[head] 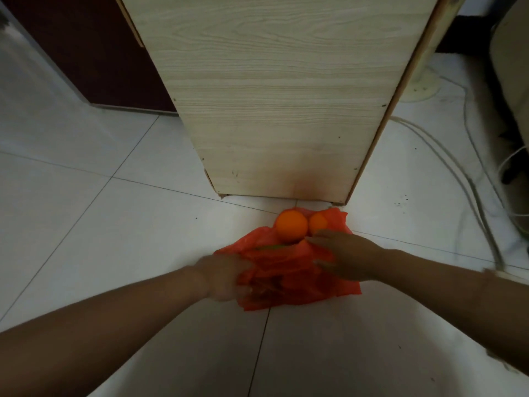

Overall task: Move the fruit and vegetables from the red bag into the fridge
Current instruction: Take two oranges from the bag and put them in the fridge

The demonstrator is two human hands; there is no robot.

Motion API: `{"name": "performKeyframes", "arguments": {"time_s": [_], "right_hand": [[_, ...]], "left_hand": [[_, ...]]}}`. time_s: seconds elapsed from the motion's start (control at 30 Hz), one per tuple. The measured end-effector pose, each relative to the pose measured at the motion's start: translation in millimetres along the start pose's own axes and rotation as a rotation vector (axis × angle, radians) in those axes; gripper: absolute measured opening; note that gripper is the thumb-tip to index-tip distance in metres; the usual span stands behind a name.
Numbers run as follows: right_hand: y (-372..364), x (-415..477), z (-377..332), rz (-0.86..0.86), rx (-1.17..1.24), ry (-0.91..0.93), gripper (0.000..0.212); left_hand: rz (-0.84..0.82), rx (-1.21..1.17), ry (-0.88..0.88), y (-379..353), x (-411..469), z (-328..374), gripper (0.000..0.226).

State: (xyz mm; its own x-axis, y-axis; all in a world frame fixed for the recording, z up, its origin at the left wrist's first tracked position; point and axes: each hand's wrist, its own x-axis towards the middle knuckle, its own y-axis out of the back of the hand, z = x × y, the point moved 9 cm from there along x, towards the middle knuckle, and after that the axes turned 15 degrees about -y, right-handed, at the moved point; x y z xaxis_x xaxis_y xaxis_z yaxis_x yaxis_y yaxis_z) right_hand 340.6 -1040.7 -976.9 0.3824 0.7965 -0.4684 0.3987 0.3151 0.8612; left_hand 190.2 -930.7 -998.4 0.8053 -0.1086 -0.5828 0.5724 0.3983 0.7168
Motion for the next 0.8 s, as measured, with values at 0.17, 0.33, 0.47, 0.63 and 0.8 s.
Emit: {"name": "performKeyframes", "arguments": {"time_s": [0.17,0.33,0.47,0.63,0.8], "right_hand": [[-10,-30,6,-0.024,0.018,0.027,0.062],[-19,-41,13,-0.09,0.057,0.051,0.06],[3,-24,34,-0.019,0.116,0.0,0.052],[38,19,51,0.151,0.163,-0.116,0.049],[19,60,33,0.049,0.206,-0.106,0.054]], "left_hand": [[0.276,0.178,0.101,60,22,1,0.041],[0.345,0.308,-0.019,69,61,25,0.047],[0.198,0.165,-0.119,44,77,30,0.054],[0.152,0.142,-0.152,12,63,18,0.06],[0.229,0.086,-0.072,19,55,2,0.06]]}}
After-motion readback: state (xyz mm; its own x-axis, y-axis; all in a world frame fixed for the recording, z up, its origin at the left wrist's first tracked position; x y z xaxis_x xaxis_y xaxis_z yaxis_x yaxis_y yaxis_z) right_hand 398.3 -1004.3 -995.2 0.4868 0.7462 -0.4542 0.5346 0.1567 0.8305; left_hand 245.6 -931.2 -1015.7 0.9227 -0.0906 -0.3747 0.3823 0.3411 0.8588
